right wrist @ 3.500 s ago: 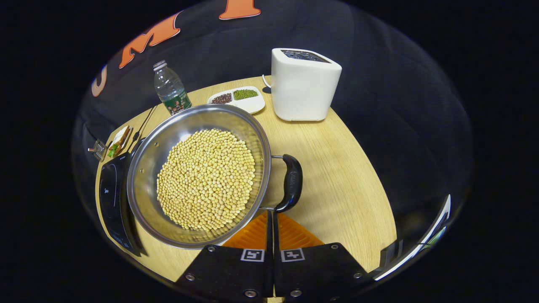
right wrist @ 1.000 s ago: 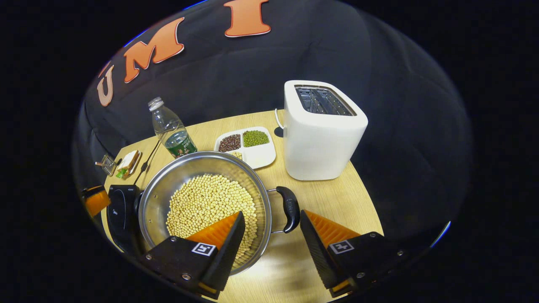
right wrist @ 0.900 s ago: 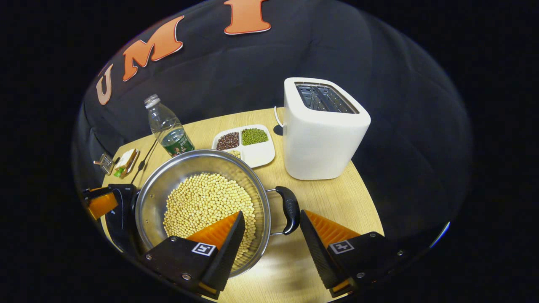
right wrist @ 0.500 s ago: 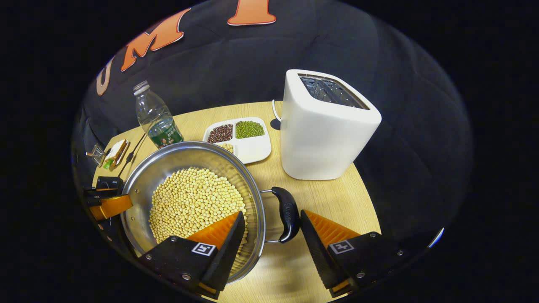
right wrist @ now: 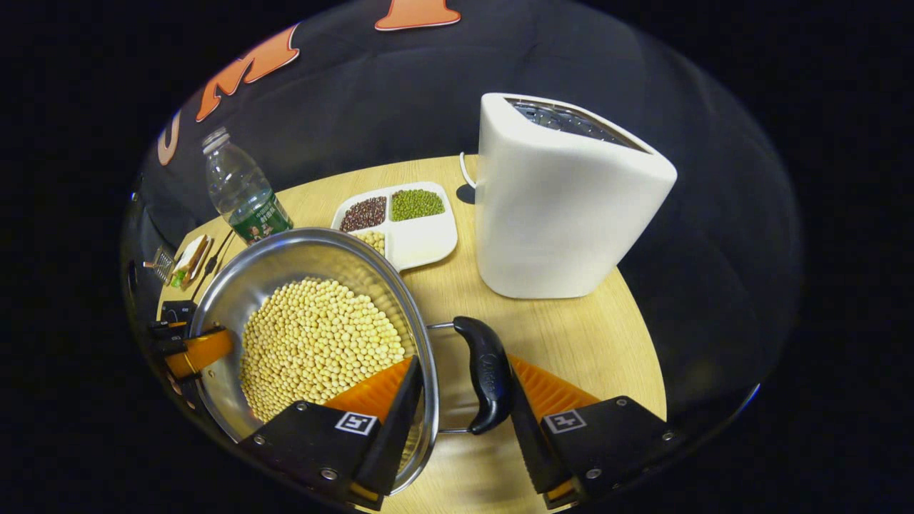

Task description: First push the handle of the pot to place it horizontally, then grasp the pot with both hands and set it on the induction cooktop.

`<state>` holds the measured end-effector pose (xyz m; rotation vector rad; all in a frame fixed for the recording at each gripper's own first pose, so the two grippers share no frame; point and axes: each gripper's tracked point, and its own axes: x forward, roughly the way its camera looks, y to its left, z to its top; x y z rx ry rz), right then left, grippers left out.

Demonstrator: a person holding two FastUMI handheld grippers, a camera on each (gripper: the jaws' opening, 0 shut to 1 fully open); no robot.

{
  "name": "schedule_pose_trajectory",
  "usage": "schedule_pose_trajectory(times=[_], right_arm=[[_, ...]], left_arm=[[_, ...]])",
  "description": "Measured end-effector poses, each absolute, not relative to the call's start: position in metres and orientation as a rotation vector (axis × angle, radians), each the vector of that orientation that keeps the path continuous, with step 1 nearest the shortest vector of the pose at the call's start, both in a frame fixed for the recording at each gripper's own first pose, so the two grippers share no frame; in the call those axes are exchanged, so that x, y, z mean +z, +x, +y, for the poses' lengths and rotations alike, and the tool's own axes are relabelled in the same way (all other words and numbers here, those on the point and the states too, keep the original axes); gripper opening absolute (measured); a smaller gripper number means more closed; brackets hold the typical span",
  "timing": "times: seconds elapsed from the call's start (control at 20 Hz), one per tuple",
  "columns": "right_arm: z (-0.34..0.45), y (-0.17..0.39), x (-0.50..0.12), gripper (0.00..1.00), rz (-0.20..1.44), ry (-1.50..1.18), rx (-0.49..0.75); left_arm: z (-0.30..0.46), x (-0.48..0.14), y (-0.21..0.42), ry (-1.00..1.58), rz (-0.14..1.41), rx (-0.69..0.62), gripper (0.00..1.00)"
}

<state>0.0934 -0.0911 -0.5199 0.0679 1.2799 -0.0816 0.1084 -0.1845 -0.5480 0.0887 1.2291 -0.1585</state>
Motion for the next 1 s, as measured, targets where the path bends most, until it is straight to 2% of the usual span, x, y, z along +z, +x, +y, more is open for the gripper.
schedule_pose_trajectory(times=[0.1, 0.15, 0.25, 0.3, 0.55, 0.6, 0.7, 0.8, 0.85, 0.95, 1.0], right_arm=[[-0.09, 0.093, -0.52, 0.67, 1.279, 0.064, -0.073], [-0.091, 0.093, -0.52, 0.69, 1.28, 0.068, -0.07], [-0.089, 0.093, -0.52, 0.67, 1.273, 0.083, -0.072], [-0.09, 0.094, -0.52, 0.66, 1.262, 0.082, -0.07], [-0.089, 0.09, -0.516, 0.62, 1.232, 0.054, -0.086], [-0.088, 0.089, -0.514, 0.61, 1.233, 0.049, -0.092], [-0.087, 0.085, -0.51, 0.6, 1.225, 0.024, -0.106], [-0.086, 0.087, -0.504, 0.6, 1.201, 0.002, -0.115], [-0.084, 0.086, -0.506, 0.6, 1.197, 0.009, -0.118], [-0.084, 0.083, -0.508, 0.6, 1.192, 0.023, -0.12], [-0.085, 0.084, -0.508, 0.6, 1.18, 0.024, -0.121]], left_arm=[[-0.188, -0.549, 0.108, 0.097, 1.221, -0.156, 0.8], [-0.188, -0.549, 0.109, 0.102, 1.214, -0.147, 0.77], [-0.188, -0.549, 0.11, 0.095, 1.191, -0.129, 0.75], [-0.188, -0.548, 0.112, 0.095, 1.173, -0.121, 0.77], [-0.188, -0.546, 0.117, 0.111, 1.102, -0.117, 0.72], [-0.189, -0.547, 0.117, 0.093, 1.1, -0.116, 0.74], [-0.188, -0.549, 0.116, 0.043, 1.106, -0.106, 0.72], [-0.184, -0.549, 0.117, 0.032, 1.091, -0.104, 0.74], [-0.182, -0.547, 0.118, 0.029, 1.079, -0.104, 0.7], [-0.181, -0.539, 0.119, 0.033, 1.061, -0.101, 0.74], [-0.18, -0.536, 0.12, 0.039, 1.044, -0.099, 0.72]])
